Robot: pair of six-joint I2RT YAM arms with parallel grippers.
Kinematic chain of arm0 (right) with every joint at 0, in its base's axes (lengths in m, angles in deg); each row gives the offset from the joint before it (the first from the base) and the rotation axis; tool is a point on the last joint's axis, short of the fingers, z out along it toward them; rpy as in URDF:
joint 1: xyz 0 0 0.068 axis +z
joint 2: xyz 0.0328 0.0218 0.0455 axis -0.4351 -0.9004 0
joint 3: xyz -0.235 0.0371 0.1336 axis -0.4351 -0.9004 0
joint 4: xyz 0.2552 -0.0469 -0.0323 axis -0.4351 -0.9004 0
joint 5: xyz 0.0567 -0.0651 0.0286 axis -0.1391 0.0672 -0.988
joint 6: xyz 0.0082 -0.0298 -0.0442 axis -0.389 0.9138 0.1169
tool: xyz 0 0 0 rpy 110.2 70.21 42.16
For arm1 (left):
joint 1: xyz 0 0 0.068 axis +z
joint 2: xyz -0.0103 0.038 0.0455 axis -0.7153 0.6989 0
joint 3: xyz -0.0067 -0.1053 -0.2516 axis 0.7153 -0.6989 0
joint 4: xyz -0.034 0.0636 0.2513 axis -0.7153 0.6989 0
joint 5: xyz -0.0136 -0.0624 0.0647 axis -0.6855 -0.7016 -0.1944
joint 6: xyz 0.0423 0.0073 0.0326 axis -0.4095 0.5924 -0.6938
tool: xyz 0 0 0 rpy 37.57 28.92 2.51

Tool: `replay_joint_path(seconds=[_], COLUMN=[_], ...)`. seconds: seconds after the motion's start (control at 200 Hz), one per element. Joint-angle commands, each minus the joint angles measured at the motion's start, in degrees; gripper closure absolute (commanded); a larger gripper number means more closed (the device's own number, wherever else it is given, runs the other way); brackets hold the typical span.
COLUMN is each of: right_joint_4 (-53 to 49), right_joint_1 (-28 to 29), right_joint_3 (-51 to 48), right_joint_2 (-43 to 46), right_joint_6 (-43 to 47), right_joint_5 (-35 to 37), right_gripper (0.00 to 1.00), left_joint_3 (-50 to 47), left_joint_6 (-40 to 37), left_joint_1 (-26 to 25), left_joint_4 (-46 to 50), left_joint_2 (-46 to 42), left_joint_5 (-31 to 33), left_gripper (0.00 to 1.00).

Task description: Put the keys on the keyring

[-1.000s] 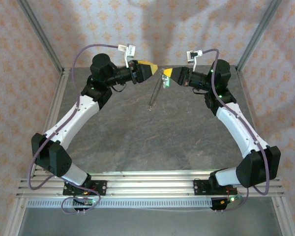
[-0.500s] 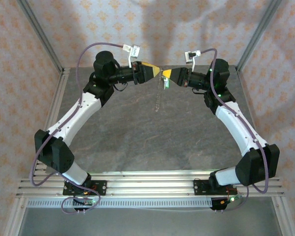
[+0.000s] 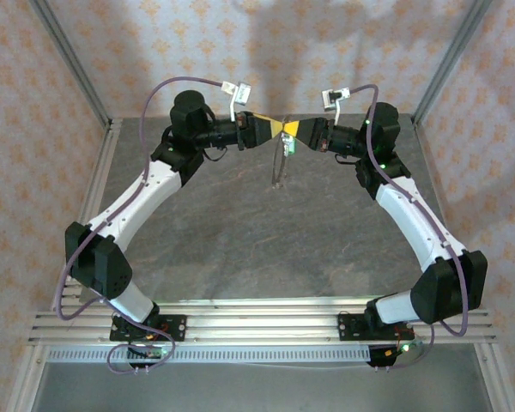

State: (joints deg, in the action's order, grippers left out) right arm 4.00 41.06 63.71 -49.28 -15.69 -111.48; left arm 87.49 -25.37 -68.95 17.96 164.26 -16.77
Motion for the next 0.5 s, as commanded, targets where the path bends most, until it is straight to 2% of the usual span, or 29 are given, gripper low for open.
replay_joint_path(seconds=[0.0, 0.205, 0.315, 0.44, 0.495], right_joint_4=[3.28, 2.97, 2.58, 0.31, -0.02], right_joint_1=[-0.16, -0.17, -0.17, -0.26, -0.25], right_joint_3=[1.41, 1.11, 0.86, 0.53, -0.43], right_joint_2=[-0.17, -0.26, -0.26, 0.33, 1.1], right_joint_6=[0.98, 1.2, 1.51, 2.5, 2.93], right_joint_5=[0.11, 0.54, 0.51, 0.96, 1.59], right_gripper=[1.0, 1.0, 1.0, 1.0, 0.89], left_joint_3=[2.28, 2.16, 2.07, 0.91, 0.03], left_joint_6=[-0.54, -1.27, -1.18, 0.18, 0.52], left_joint_1=[-0.73, -1.41, -1.58, -1.62, -1.58], left_joint_4=[-1.29, -0.88, -1.15, -2.76, -3.48], left_joint_2=[0.02, -0.33, -0.42, -1.0, -1.64], left_joint_5=[-2.4, -2.36, -1.69, 2.07, 4.66], left_gripper=[0.67, 0.85, 1.0, 1.0, 1.0])
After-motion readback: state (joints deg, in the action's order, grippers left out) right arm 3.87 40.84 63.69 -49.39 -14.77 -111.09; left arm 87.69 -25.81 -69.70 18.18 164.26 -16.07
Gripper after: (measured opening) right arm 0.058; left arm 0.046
